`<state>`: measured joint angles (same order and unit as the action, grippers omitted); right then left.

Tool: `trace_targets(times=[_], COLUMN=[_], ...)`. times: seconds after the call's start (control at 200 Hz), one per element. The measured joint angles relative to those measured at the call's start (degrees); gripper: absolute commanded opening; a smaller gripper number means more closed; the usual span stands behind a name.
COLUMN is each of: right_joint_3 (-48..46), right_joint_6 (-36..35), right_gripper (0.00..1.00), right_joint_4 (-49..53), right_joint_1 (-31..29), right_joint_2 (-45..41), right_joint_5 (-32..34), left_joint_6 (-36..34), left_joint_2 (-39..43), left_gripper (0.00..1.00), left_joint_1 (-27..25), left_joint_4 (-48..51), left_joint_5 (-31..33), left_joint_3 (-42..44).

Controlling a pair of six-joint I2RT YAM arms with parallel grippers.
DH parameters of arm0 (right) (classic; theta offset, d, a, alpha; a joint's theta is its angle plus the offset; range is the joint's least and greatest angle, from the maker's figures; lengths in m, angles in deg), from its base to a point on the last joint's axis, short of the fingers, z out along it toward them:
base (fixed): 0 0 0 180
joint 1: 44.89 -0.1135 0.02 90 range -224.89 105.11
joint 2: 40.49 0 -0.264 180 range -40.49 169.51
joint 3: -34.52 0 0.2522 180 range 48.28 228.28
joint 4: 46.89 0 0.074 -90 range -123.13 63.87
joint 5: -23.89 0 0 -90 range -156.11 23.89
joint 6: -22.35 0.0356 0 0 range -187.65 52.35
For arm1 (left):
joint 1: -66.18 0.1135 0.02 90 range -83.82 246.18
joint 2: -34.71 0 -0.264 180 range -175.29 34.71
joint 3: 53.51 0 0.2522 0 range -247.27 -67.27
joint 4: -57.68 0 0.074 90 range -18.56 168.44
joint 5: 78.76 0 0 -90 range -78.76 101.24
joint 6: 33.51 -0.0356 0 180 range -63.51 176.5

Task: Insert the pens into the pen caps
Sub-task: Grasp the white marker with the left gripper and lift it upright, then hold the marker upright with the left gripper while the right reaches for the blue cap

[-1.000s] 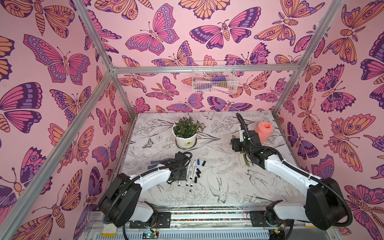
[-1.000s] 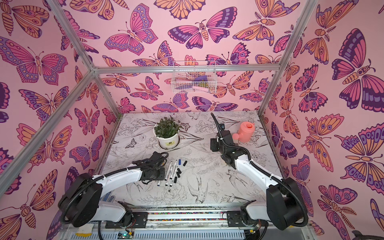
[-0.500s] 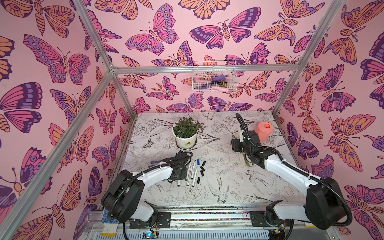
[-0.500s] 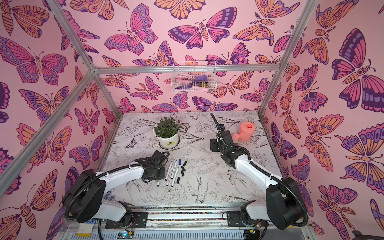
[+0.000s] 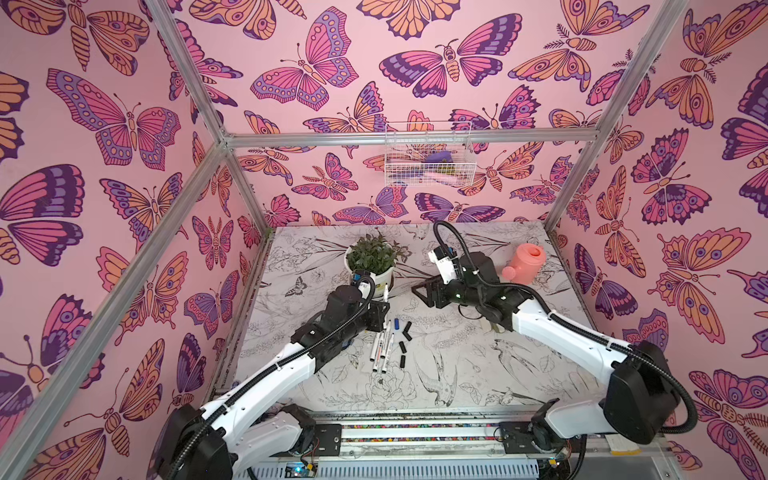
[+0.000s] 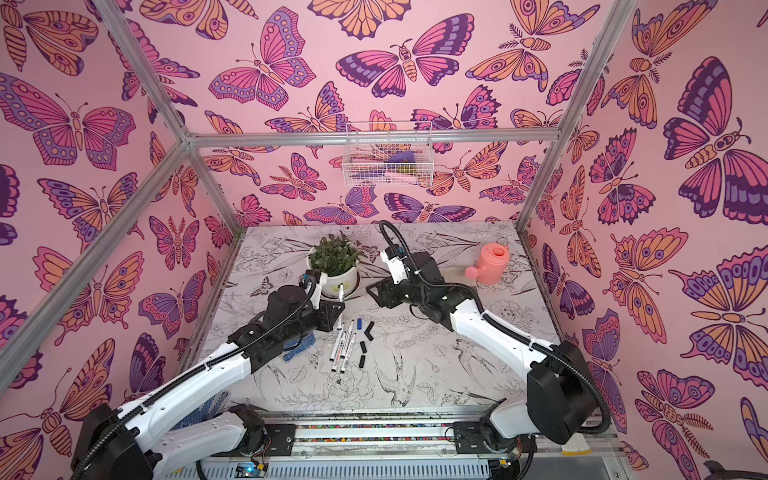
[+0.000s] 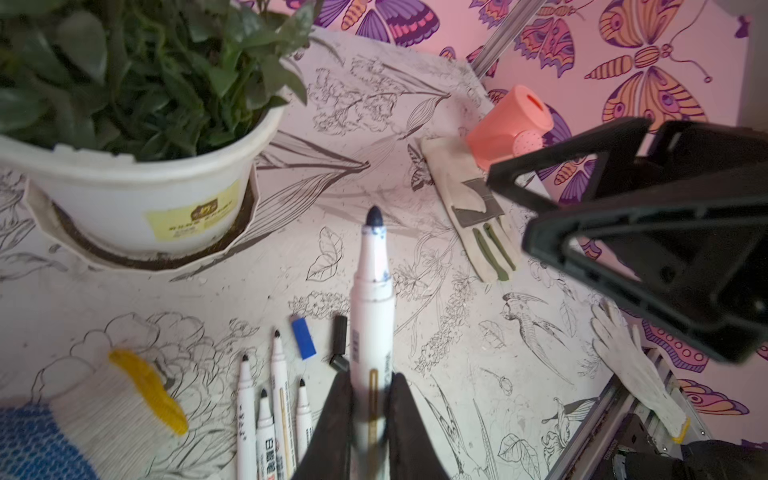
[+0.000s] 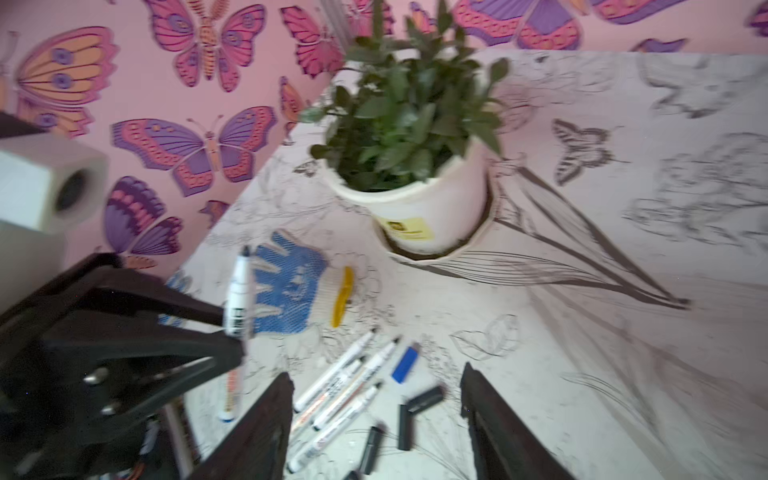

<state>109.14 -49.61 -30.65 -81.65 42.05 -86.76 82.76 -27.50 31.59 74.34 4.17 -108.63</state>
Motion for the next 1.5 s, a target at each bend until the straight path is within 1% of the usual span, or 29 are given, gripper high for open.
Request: trace_targets(times=[0.08, 0.185, 0.3, 0.426, 0.571, 0.706, 0.786, 0.831, 0.921, 0.981, 0.997, 1.037, 1.057, 1.137, 1.217, 1.322, 1.502], right_joint_3=[2.2, 4.8, 6.3, 6.4, 6.4, 6.4, 6.4, 6.4, 6.4, 6.4, 6.4, 6.4, 6.4, 6.4, 6.4, 6.4, 6.4], right_joint_6=[0.6, 1.2, 1.5, 1.7, 1.9, 2.6, 2.8, 3.1, 3.2, 3.2, 3.2, 3.3, 3.4, 4.5, 6.2, 7.7, 8.7], right_gripper=[0.65, 0.64, 0.61, 0.54, 0.41, 0.23, 0.15, 0.11, 0.07, 0.06, 0.06, 0.06, 0.06, 0.06, 0.05, 0.05, 0.04], right_joint_4=[-0.1, -0.1, 0.1, 0.2, 0.3, 0.3, 0.3, 0.1, 0.1, 0.2, 0.2, 0.1, 0.1, -0.4, -1.8, -3.1, -3.6], right_joint_1=[-1.2, -2.1, -2.4, -2.4, -2.4, -2.4, -2.3, -2.3, -2.2, -2.1, -2.1, -1.9, -1.7, -1.3, -0.7, 0.4, 1.1], right_joint_2=[1.7, 3.7, 4.9, 5.6, 6.1, 6.1, 6.3, 6.4, 6.4, 6.5, 6.5, 6.5, 6.5, 6.5, 6.5, 6.4, 6.2], right_joint_5=[-3.8, -6.7, -8.2, -8.6, -8.6, -8.6, -8.5, -8.8, -8.8, -8.7, -8.7, -8.9, -9.0, -10.8, -12.9, -15.0, -16.5], left_joint_6=[-0.9, -1.9, -2.2, -2.3, -2.5, -2.8, -2.9, -2.9, -2.9, -2.9, -2.9, -2.8, -2.8, -2.5, -2.7, -2.7, -2.9], left_joint_2=[-1.3, -2.8, -4.0, -4.3, -4.3, -4.3, -4.3, -4.5, -5.0, -5.3, -5.4, -5.7, -5.8, -6.3, -6.4, -6.4, -6.4], left_gripper=[0.0, 0.0, 0.0, 0.0, 0.0, 0.0, 0.0, 0.0, 0.0, 0.11, 0.15, 0.32, 0.37, 0.44, 0.45, 0.44, 0.43], left_joint_1=[-1.5, -3.5, -4.2, -4.6, -5.3, -5.8, -5.9, -5.9, -5.9, -5.9, -5.9, -5.9, -5.9, -5.9, -5.9, -5.9, -5.9], left_joint_4=[-2.6, -4.9, -7.0, -8.5, -10.1, -10.8, -10.9, -10.9, -11.0, -11.0, -11.0, -11.1, -11.3, -12.1, -12.3, -12.5, -13.2], left_joint_5=[0.2, 0.5, 0.9, 1.8, 3.0, 3.7, 3.8, 4.0, 3.9, 3.9, 3.9, 3.8, 3.8, 3.6, 3.6, 3.6, 3.6], left_joint_3=[0.0, 0.0, 0.0, 0.0, -0.1, -0.1, -0.1, -0.1, -0.3, -0.5, -0.6, -0.8, -0.9, -0.9, -0.9, -0.9, -1.0])
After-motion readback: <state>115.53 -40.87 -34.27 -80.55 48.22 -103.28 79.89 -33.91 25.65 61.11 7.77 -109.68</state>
